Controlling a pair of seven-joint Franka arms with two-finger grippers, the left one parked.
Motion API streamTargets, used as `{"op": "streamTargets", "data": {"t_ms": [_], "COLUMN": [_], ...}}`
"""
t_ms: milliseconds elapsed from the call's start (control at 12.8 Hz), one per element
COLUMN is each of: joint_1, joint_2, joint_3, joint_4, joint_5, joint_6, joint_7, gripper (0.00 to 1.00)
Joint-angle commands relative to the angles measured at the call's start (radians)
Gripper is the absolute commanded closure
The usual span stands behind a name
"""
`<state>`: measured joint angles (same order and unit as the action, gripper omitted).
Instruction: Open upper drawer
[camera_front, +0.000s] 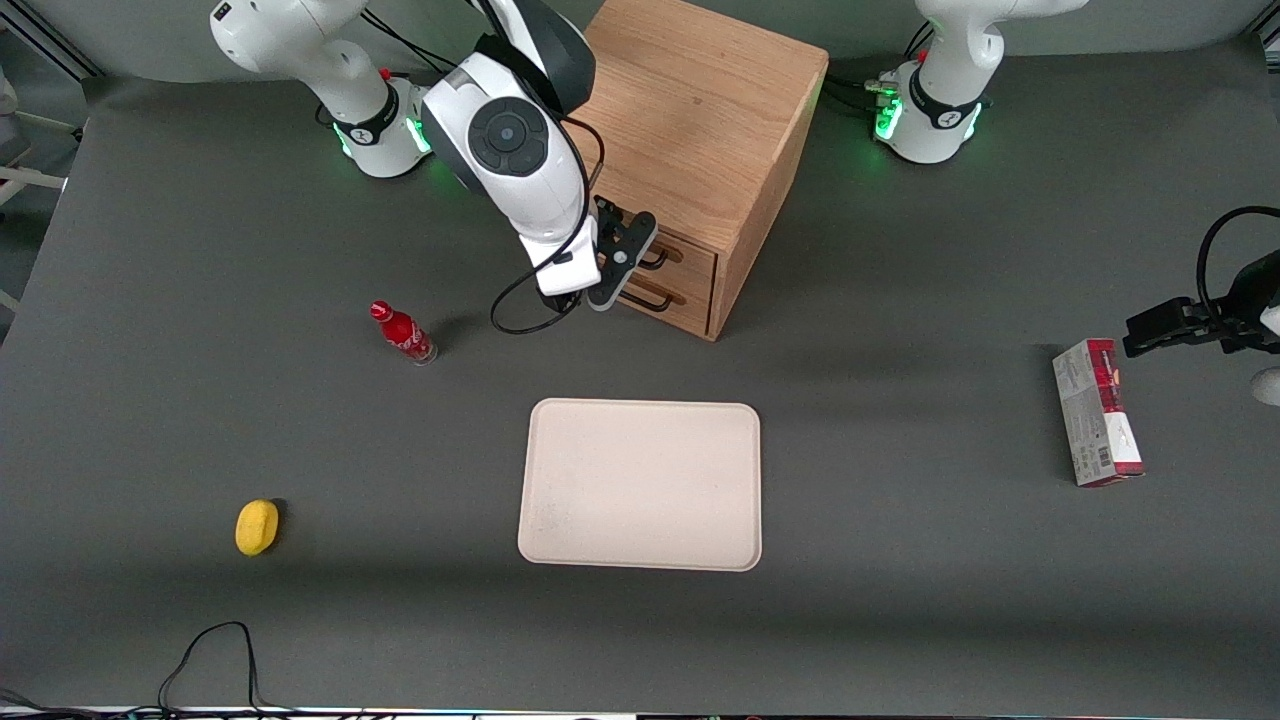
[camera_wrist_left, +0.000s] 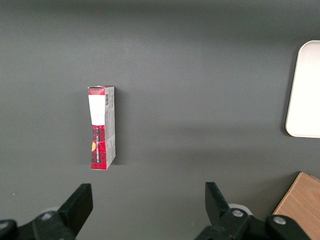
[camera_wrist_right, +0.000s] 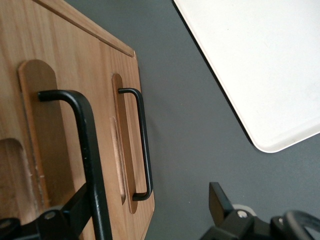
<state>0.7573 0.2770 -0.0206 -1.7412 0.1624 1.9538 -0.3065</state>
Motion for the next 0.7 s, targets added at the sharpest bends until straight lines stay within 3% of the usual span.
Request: {"op": "streamTargets", "data": {"t_ms": [0, 623], "joint_1": [0.004, -0.015], "joint_2": [-0.002, 0.045], "joint_3": [-0.016, -0.059], "joint_4": [-0.015, 0.058], "joint_5": [0.023, 0.019], "joint_6": [0.017, 0.005], "joint_7": [-0.013, -0.016], "gripper": [0.0, 0.0]}}
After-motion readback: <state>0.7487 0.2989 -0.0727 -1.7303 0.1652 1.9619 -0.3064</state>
